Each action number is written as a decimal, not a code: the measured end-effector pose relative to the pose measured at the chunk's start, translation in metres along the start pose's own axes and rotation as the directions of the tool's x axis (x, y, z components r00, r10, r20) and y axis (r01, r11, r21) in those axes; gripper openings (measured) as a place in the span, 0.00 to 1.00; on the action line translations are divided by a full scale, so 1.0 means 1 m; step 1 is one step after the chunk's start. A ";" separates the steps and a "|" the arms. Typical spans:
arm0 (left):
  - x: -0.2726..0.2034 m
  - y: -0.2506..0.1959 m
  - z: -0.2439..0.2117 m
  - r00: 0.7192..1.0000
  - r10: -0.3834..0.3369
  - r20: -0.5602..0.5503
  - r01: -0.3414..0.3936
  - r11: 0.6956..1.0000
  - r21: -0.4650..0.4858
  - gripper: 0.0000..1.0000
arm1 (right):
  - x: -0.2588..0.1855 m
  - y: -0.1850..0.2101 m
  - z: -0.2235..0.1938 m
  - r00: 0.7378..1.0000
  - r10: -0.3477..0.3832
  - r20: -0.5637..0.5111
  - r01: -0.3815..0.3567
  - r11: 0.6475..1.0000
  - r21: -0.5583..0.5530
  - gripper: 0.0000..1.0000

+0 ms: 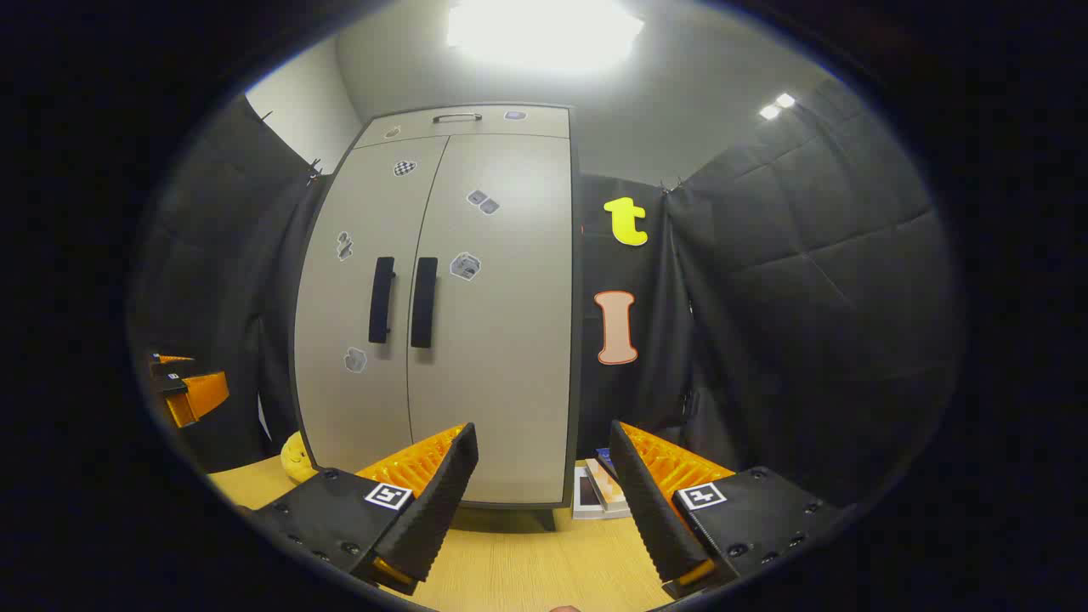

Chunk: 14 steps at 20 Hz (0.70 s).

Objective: Open the right door of the double-door shoe cabinet with the right hand, and open the left door with the left hand.

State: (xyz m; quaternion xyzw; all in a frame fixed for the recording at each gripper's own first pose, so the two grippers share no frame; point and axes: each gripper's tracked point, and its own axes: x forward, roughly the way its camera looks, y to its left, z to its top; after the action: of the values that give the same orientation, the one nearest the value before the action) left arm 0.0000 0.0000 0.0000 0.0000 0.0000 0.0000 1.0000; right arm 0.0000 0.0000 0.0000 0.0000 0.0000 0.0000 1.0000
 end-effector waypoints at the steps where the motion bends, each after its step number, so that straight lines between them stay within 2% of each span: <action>1: 0.001 0.000 0.000 1.000 0.000 0.000 0.000 1.000 0.002 0.85 | 0.000 0.000 0.001 1.000 0.002 -0.001 -0.002 1.000 0.000 0.97; 14: -0.002 0.001 0.009 1.000 0.002 0.029 -0.002 1.000 0.023 0.85 | 0.006 0.006 0.005 1.000 0.007 0.004 -0.007 1.000 -0.002 0.98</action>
State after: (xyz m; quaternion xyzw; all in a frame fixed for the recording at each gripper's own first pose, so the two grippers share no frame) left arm -0.0016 0.0012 0.0095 0.0114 -0.0144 0.0009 0.9998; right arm 0.0057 0.0062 0.0046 -0.0008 -0.0019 0.0037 1.0000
